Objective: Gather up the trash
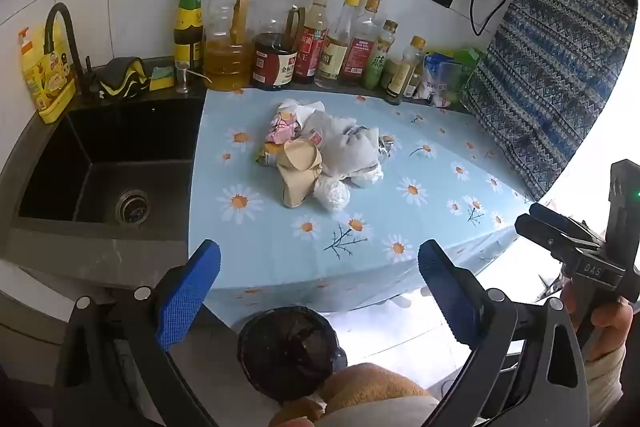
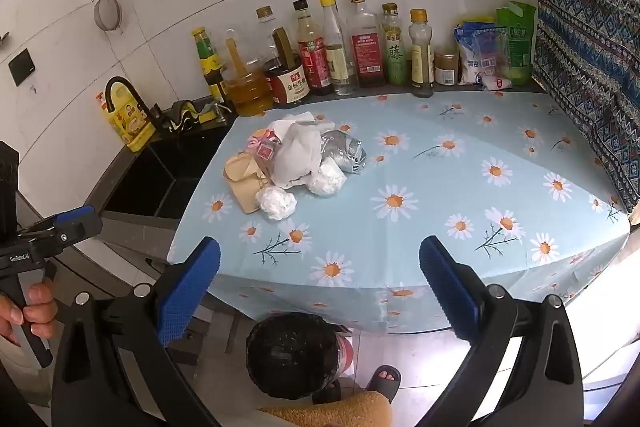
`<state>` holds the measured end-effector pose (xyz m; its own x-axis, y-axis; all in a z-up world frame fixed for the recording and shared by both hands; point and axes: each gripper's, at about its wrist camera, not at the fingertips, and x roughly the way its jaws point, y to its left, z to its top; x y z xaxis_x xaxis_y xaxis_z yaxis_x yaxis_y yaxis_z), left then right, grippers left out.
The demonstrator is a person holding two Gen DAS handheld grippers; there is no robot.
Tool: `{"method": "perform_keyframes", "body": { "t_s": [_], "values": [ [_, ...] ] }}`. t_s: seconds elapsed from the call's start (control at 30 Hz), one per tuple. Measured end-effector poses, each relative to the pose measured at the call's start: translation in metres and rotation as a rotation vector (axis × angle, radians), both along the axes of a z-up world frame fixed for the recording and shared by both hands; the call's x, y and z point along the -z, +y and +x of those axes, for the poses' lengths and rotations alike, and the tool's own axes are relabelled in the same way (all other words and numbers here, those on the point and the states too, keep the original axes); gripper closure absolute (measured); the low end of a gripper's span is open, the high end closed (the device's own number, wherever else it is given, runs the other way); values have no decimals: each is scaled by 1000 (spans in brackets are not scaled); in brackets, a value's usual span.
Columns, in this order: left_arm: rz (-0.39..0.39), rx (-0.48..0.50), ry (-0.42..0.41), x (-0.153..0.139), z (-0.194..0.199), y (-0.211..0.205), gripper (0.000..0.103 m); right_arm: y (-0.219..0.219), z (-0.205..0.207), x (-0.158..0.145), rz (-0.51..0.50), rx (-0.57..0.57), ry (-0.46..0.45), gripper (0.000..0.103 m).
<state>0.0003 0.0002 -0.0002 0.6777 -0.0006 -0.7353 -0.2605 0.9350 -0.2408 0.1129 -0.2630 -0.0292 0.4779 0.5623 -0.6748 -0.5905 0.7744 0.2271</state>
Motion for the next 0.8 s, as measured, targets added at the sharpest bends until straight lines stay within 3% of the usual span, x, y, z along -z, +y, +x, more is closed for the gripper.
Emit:
{"method": "perform_keyframes", "body": {
  "t_s": [0.8],
  "values": [
    [-6, 1, 21, 13, -15, -3, 7, 7, -8, 0, -23, -17, 13, 4]
  ]
}}
